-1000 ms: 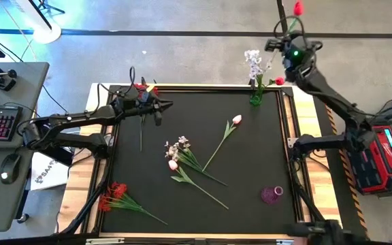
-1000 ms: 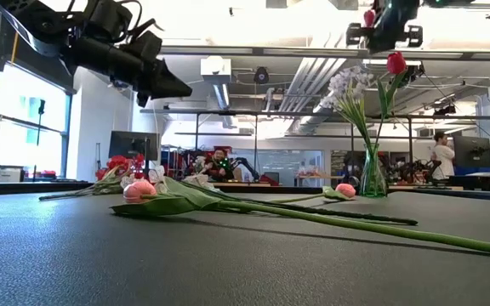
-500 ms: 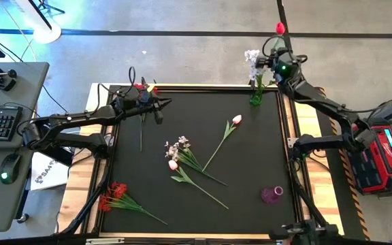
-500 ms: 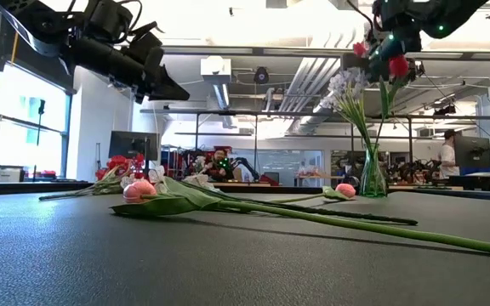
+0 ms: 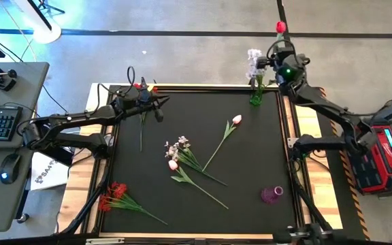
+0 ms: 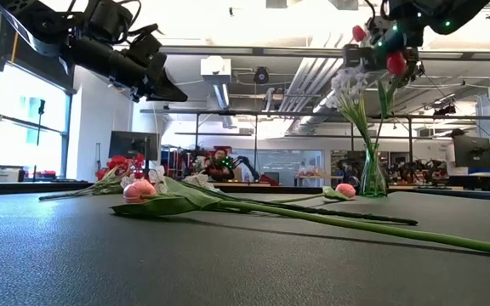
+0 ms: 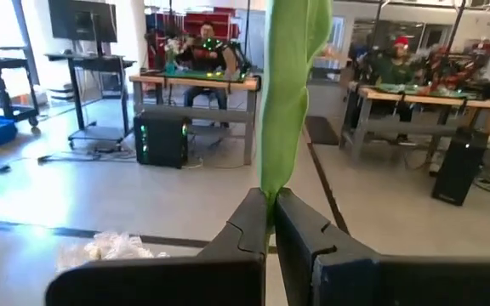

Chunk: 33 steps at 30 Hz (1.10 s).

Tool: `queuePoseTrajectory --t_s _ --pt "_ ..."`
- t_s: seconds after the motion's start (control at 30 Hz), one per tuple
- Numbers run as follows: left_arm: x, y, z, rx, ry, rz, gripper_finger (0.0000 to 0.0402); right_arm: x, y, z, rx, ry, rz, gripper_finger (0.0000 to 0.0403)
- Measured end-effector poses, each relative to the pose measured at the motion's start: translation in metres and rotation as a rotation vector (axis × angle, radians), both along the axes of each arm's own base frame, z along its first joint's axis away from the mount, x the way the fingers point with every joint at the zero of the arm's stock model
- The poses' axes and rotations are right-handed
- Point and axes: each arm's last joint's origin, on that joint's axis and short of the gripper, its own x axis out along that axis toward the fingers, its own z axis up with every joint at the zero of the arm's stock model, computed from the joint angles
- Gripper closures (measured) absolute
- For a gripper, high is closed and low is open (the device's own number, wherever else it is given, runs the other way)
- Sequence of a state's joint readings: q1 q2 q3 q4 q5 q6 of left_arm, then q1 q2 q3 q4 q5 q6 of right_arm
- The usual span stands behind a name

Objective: Sort flowers into vase by color
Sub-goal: Put the red tulip into the green vase

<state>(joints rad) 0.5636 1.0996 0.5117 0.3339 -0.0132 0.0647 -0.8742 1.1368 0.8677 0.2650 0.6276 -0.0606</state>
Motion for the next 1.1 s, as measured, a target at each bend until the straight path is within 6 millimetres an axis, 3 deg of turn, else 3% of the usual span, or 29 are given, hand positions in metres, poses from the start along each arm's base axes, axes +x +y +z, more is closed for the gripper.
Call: queuePoseTrajectory --t_s 0.33,0.8,1.1 --pt "0.0 0.0 0.0 -0.009 -0.006 0.001 0.0381 -0.007 0.013 0.004 0.039 -0.006 0.013 0.0403" --pt "0.0 0.0 0.0 -0.01 -0.006 0.002 0.0381 0.007 0.004 -0.02 0.173 0.077 0.091 0.0399" --pt "0.0 0.0 0.0 -0.038 -0.024 0.01 0.0381 -0.001 0.015 -0.023 0.258 0.107 0.097 0.0325"
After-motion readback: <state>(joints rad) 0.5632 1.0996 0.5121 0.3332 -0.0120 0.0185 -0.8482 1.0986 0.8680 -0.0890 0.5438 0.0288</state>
